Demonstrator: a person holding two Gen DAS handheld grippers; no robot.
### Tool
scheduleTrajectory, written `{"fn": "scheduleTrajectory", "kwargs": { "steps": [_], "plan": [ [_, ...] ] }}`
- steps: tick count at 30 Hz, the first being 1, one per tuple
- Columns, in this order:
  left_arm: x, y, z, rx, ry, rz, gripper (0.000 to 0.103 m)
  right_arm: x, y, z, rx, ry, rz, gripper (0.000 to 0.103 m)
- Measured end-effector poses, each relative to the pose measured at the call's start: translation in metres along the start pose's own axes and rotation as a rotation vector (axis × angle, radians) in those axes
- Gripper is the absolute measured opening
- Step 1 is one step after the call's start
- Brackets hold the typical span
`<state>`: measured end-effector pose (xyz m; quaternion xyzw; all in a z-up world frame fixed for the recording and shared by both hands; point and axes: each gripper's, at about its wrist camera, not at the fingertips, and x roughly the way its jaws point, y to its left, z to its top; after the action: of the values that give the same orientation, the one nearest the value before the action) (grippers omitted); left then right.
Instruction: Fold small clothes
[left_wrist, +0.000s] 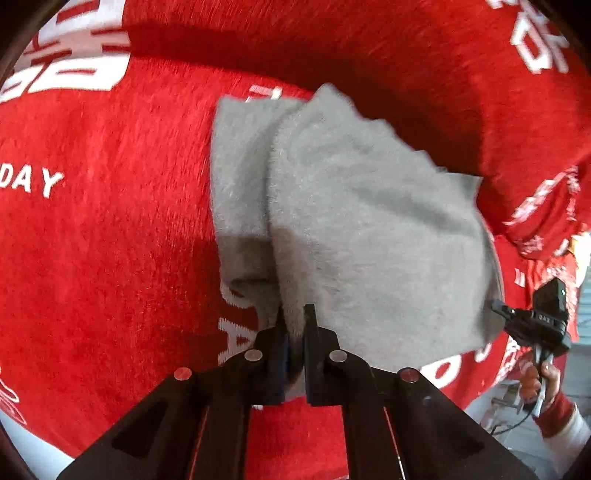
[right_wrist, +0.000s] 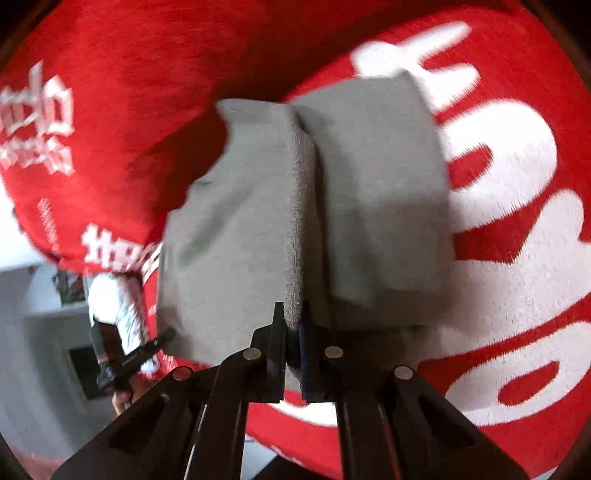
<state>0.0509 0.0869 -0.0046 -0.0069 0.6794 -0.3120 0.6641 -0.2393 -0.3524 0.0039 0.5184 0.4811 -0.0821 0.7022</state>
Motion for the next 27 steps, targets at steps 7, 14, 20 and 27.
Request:
{"fn": "scheduleTrajectory", "kwargs": {
  "steps": [7, 14, 20, 27],
  "plan": [
    [0.013, 0.015, -0.024, -0.003, 0.051, 0.048, 0.006, 0.003, -0.029, -0.016, 0.019, 0.043, -0.19, 0.006],
    [-0.002, 0.013, -0.028, 0.02, 0.041, 0.129, 0.007, -0.011, -0.02, -0.02, 0.037, -0.018, -0.278, 0.011],
    [-0.04, 0.011, 0.004, 0.036, -0.046, 0.165, 0.007, -0.012, 0.028, 0.025, -0.088, -0.132, -0.283, 0.054],
    [-0.007, -0.032, 0.07, 0.082, -0.147, 0.17, 0.007, 0.051, 0.056, 0.105, -0.157, -0.148, -0.318, 0.051]
  ]
}}
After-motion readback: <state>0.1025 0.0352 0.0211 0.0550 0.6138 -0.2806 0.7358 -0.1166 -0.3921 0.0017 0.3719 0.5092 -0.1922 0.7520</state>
